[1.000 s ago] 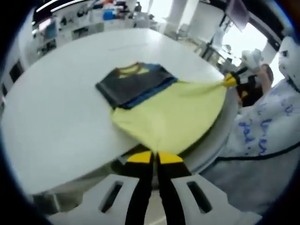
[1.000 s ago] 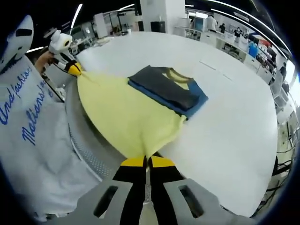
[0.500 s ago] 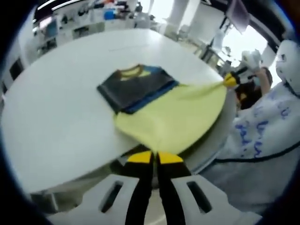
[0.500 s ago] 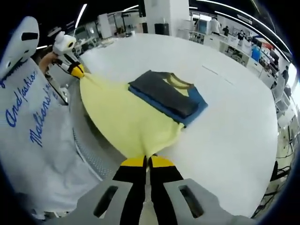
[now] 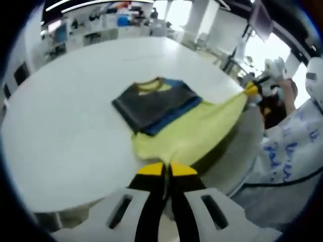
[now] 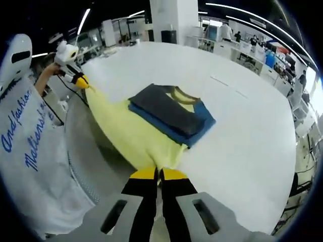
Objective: Fold the garment on the visible template until the final outline fits inside the template.
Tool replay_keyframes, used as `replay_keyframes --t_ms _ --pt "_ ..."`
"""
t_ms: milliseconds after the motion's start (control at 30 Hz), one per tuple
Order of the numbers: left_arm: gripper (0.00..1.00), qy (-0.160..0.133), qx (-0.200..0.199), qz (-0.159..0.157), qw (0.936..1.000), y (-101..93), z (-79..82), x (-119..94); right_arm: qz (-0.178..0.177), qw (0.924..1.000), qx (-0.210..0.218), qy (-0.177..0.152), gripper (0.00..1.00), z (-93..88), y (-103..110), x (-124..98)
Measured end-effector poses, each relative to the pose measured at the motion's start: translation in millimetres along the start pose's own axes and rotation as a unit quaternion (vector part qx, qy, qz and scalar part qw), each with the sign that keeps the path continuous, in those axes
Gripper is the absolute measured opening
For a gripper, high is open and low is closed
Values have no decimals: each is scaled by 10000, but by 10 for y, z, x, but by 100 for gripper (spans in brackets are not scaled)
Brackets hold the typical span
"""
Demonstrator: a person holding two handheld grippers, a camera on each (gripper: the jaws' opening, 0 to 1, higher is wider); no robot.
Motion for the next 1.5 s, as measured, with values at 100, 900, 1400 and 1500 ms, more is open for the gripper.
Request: replay_keyframes --t_ms 100,900,1400,1500 --pt "0 -83 -20 13 10000 71 51 19 -17 10000 32 -55 3 38 -60 35" --pt "0 -390 143 162 9990 559 604 291 -215 9992 188 -266 2 384 -532 321" --pt "0 -309 310 361 9984 785 909 443 -379 9988 195 -232 3 658 -721 538" --pt "0 -327 431 415 9977 861 1012 479 -410 9986 216 -242 3 711 -814 568"
Point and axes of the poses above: the point that each gripper's makers call its tool centre point, and the gripper's own axes: x roughly forward along the fingers, y roughly to its left, z roughly out of its top, the point moved 9 cm from there along -x, roughly backward along the fingers, and after that the axes turned 10 degrees about y, right-handed, at the moved point
